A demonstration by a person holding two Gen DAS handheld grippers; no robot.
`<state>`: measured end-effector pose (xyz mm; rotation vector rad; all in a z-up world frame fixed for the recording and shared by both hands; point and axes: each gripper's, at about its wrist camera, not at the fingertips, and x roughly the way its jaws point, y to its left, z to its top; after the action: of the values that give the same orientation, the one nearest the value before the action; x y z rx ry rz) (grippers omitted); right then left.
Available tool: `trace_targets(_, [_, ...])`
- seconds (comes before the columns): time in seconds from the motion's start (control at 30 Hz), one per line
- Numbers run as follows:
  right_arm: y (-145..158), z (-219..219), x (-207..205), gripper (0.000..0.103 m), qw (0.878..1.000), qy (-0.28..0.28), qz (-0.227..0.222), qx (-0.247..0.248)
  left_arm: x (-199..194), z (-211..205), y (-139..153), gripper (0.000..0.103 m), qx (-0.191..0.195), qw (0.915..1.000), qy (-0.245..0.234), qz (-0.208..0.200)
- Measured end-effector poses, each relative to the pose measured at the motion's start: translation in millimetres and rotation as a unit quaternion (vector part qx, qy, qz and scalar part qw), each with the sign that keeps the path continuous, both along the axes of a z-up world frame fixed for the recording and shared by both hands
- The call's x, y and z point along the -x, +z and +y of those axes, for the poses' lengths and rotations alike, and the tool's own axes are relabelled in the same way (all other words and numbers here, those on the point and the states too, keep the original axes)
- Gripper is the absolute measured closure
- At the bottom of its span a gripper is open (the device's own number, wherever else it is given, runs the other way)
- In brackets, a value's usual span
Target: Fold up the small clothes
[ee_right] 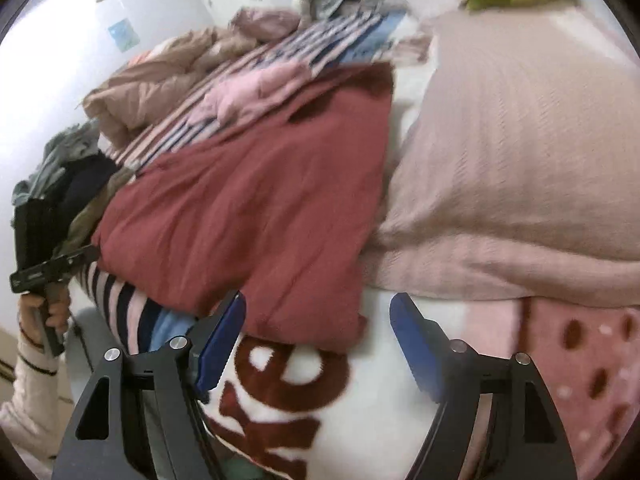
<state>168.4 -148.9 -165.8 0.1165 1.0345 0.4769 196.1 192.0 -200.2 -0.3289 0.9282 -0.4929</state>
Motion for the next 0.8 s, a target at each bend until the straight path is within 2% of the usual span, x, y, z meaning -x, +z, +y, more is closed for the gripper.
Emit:
trace_targets(0.07, [-5.3, 7.5, -6.6, 0.031, 1.000, 0.007, -0.003, -0.022, -7.7, -9.2, -3.8, 0.026, 0.001, 1.0000, 0.005, -0.005])
trace_targets(0.13, [-6.8, 12.3, -13.0, 0.052, 0.999, 0.016, -0.004, -0.046, -13.9, -12.3, -6.8, 0.039, 0.021, 0.9997, 0.010, -0.006])
trace_targets(0.17, [-8.8, 15.3, -16.8, 0.083, 0.999, 0.016, 0.002, -0.051, -17.4, -13.5, -8.0, 0.069, 0.033, 0.9994, 0.009, -0.003])
trace_targets(0.2, [-11.2, 17.9, -19.3, 0.097, 0.999, 0.017, 0.009, -0.049, -19.2, -13.7, -8.2, 0.080, 0.043, 0.9990, 0.008, 0.005])
trace_targets(0.3, [-2.5, 18.7, -5.3, 0.098, 0.999, 0.032, -0.011, -0.028, -7.1, -12.7, 5.2, 0.087, 0.026, 0.9995, -0.005, -0.014])
trace_targets(0.47, [22.6, 8.5, 47.8, 0.099, 0.996, 0.073, -0.012, -0.056, 38.6, -3.8, 21.4, 0.085, 0.013, 0.9977, -0.066, -0.006])
trace_targets(0.53, [23.7, 12.1, 67.4, 0.099, 0.995, 0.091, 0.001, -0.052, 51.0, -5.0, 17.0, 0.074, -0.009, 0.9964, -0.084, 0.010])
trace_targets(0.6, [14.0, 20.6, 78.5, 0.087, 0.994, 0.105, 0.032, -0.025, 56.0, -5.2, 13.8, 0.044, -0.052, 0.9957, -0.074, 0.018])
trace_targets(0.63, [10.5, 23.0, 79.5, 0.079, 0.994, 0.105, 0.037, -0.009, 57.7, -1.9, 16.6, 0.042, -0.069, 0.9954, -0.066, 0.013])
trace_targets(0.67, [11.2, 22.5, 79.1, 0.065, 0.994, 0.103, 0.033, 0.003, 59.6, 4.8, 23.8, 0.042, -0.077, 0.9955, -0.056, 0.001])
trace_targets(0.7, [15.7, 20.8, 78.6, 0.061, 0.995, 0.097, 0.021, 0.014, 61.1, 11.5, 30.2, 0.040, -0.078, 0.9959, -0.046, -0.010])
trace_targets(0.8, [44.8, 8.0, 73.4, 0.061, 0.997, 0.059, -0.042, 0.036, 59.9, 37.5, 61.2, 0.040, -0.076, 0.9956, 0.016, -0.052])
